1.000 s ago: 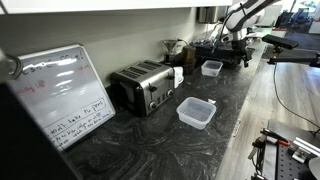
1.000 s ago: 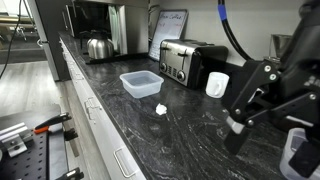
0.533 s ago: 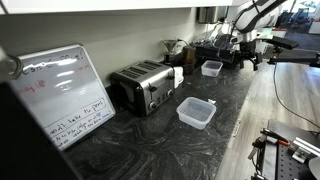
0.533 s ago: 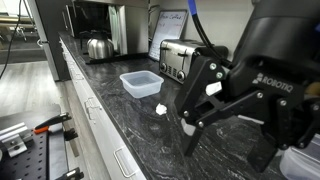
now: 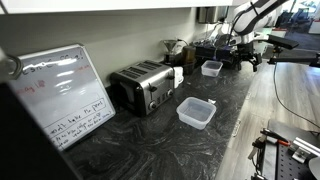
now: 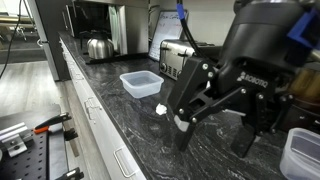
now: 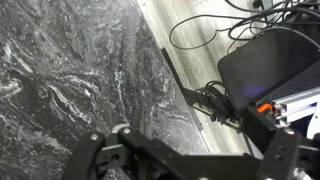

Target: Pick the pen and place it in the bowl on the right, slide the bowl on the left to the right and then move the white cup to the left

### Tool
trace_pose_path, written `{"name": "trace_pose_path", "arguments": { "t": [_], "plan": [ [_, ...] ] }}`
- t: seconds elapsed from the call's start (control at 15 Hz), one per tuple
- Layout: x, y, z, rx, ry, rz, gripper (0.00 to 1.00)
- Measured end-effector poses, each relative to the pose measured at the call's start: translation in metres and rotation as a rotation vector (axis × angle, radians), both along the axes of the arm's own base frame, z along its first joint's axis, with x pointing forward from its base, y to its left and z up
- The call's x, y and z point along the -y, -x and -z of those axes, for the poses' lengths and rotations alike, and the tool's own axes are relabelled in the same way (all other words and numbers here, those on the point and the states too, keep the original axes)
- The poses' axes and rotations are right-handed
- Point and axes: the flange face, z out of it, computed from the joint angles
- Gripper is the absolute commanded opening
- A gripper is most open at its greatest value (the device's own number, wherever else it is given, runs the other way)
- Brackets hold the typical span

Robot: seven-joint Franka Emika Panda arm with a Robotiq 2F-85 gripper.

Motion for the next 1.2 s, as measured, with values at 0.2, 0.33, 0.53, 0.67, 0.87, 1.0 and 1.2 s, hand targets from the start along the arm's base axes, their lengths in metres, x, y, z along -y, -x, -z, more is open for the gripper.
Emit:
{"name": "trace_pose_path", "arguments": {
  "t": [0.2,0.33,0.53,0.67,0.87,1.0,1.2],
  "plan": [
    [-0.034,-0.001,0.013,-0.067,0.001,-0.154,1.00],
    [-0.056,0.007,0.019,-0.116,0.004,-0.256,1.00],
    [-0.082,0.022,0.018,-0.171,0.016,-0.409,1.00],
    [-0.098,0.030,0.014,-0.194,0.027,-0.507,1.00],
    [-0.125,0.037,0.006,-0.203,0.046,-0.647,1.00],
    [-0.142,0.041,0.001,-0.183,0.053,-0.739,1.00],
    [-0.156,0.045,-0.007,-0.120,0.034,-0.869,1.00]
  ]
}}
